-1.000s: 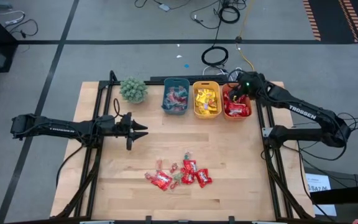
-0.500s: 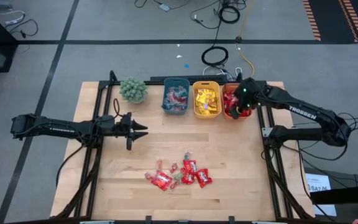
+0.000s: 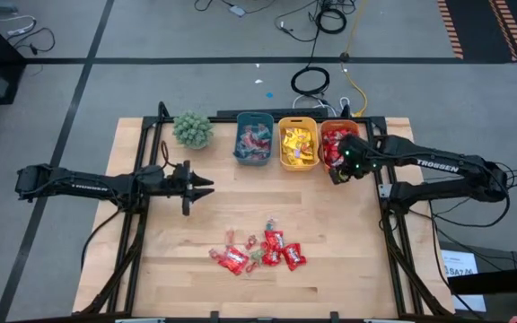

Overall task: Sort candy
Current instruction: Put the orange gummy into the blue bin

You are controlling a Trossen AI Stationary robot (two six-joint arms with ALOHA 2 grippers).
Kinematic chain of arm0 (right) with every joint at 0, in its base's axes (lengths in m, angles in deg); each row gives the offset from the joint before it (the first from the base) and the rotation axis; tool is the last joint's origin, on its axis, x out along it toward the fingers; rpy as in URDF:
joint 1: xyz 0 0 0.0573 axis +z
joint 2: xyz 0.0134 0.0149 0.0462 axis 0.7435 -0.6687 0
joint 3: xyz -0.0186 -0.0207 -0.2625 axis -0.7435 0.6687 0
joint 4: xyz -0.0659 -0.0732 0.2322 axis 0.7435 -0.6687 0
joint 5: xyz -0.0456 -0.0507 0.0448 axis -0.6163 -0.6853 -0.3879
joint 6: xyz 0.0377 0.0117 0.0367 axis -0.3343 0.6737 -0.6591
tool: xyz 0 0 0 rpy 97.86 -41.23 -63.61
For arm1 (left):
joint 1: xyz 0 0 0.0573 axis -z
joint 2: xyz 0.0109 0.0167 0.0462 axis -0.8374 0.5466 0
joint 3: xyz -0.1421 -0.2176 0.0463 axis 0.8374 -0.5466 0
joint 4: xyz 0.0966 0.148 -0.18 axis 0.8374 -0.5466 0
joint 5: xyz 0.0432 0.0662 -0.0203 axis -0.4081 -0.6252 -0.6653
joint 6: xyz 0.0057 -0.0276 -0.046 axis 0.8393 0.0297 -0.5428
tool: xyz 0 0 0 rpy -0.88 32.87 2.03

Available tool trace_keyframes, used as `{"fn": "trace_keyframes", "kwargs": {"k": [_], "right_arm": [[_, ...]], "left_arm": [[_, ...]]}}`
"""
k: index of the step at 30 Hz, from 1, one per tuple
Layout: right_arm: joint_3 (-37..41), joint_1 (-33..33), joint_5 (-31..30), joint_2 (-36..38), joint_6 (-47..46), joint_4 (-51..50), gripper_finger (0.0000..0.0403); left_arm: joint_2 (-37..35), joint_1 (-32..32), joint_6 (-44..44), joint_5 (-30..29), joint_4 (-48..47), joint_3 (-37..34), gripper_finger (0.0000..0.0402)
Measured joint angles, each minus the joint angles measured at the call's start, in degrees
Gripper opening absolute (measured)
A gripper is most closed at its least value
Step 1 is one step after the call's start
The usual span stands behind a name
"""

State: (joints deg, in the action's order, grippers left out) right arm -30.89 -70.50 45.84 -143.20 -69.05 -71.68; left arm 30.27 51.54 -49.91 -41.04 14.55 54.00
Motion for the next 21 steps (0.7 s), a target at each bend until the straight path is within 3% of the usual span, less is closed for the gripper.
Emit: {"fn": "trace_keyframes", "kwargs": {"k": [11,17,21], "right_arm": [[-0.02,13.24,-4.31,-0.01,-22.71,1.17,0.0201],[-0.02,19.25,-14.25,-0.02,-25.66,1.41,0.0201],[-0.02,21.74,-14.60,-0.02,-30.26,1.63,0.0201]], "left_arm": [[-0.02,0.01,-1.40,0.00,2.29,0.00,0.0136],[0.00,-0.01,-1.30,0.00,2.29,-0.01,0.0136],[-0.02,-0.01,-1.31,0.00,2.51,0.00,0.0136]]}}
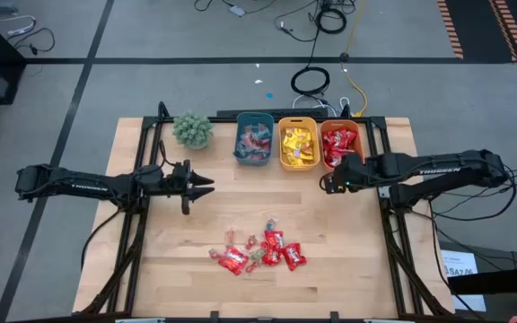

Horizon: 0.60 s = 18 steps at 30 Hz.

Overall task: Sort candy
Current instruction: Put the orange gummy into the blue bin

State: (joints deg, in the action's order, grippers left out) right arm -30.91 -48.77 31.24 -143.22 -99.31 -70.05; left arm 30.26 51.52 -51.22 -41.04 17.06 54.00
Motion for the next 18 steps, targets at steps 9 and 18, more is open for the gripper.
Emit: {"fn": "trace_keyframes", "kwargs": {"k": [9,18], "right_arm": [[0.00,6.19,-0.48,-0.02,-3.12,0.20,0.0201],[0.00,12.95,-3.33,-6.18,-4.86,0.92,0.0201]], "left_arm": [[0.65,0.26,-3.08,-8.84,-23.76,11.63,0.0136],[13.52,3.84,-9.64,-20.49,-49.01,31.03,0.0136]]}}
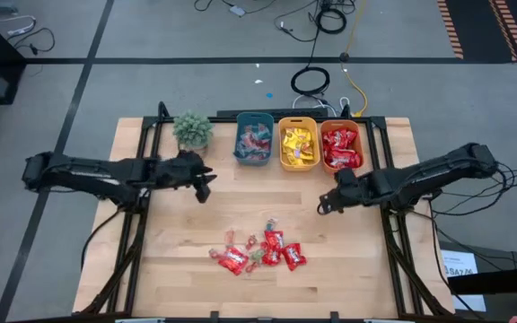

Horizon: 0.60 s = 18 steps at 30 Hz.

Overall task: Sort candy
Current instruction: Put the orange gummy into the blue bin

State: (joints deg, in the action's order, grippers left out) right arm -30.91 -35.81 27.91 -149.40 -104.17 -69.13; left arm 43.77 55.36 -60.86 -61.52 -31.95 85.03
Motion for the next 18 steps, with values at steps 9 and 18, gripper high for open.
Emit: {"fn": "trace_keyframes", "kwargs": {"k": [9,18], "right_arm": [[0.00,9.69,8.02,-9.79,0.76,0.04,0.0201],[0.00,24.07,8.66,-14.95,-4.88,2.00,0.0201]], "left_arm": [[24.29,9.83,-20.27,-0.06,-18.32,16.53,0.0136],[39.28,18.59,-39.87,0.45,-22.29,30.32,0.0136]]}}
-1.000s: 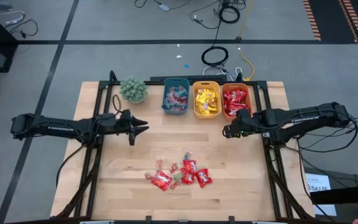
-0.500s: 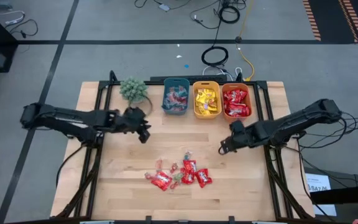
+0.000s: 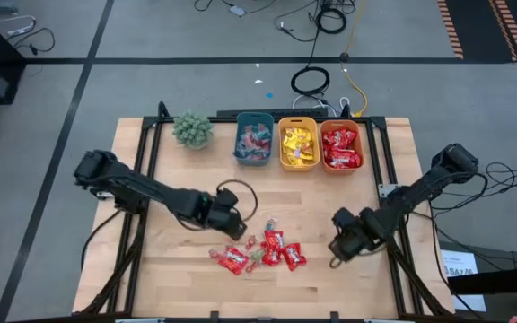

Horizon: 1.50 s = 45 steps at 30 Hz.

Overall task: Sort candy
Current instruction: Put the orange gummy into the blue bin

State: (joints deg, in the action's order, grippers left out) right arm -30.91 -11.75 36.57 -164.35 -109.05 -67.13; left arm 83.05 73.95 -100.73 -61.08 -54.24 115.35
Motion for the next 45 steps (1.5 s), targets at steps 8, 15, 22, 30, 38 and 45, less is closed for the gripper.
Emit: {"fn": "trace_keyframes", "kwargs": {"k": [8,15,22,30,38,45], "right_arm": [[0.00,9.70,-0.11,-3.62,-4.89,1.43,0.0201],[0.00,14.86,-0.72,-5.01,-9.37,3.01,0.0201],[0.00,19.02,-2.80,-4.99,-13.95,5.72,0.0201],[0.00,22.03,-2.89,-4.99,-17.58,5.92,0.0201],[0.00,22.89,-3.21,-4.99,-18.29,5.80,0.0201],[0.00,23.02,-5.77,-4.99,-18.50,5.91,0.0201]], "left_arm": [[5.02,1.75,-6.24,1.10,-0.19,2.19,0.0136],[5.04,1.81,-6.20,1.18,-0.09,2.19,0.0136],[5.04,1.21,-7.98,1.15,0.46,2.17,0.0137],[5.01,-1.34,-9.16,7.93,-1.75,0.72,0.0161],[5.01,-1.99,-11.82,10.52,-0.08,0.40,0.0191],[5.01,1.77,-19.11,9.24,2.73,0.40,0.0192]]}}
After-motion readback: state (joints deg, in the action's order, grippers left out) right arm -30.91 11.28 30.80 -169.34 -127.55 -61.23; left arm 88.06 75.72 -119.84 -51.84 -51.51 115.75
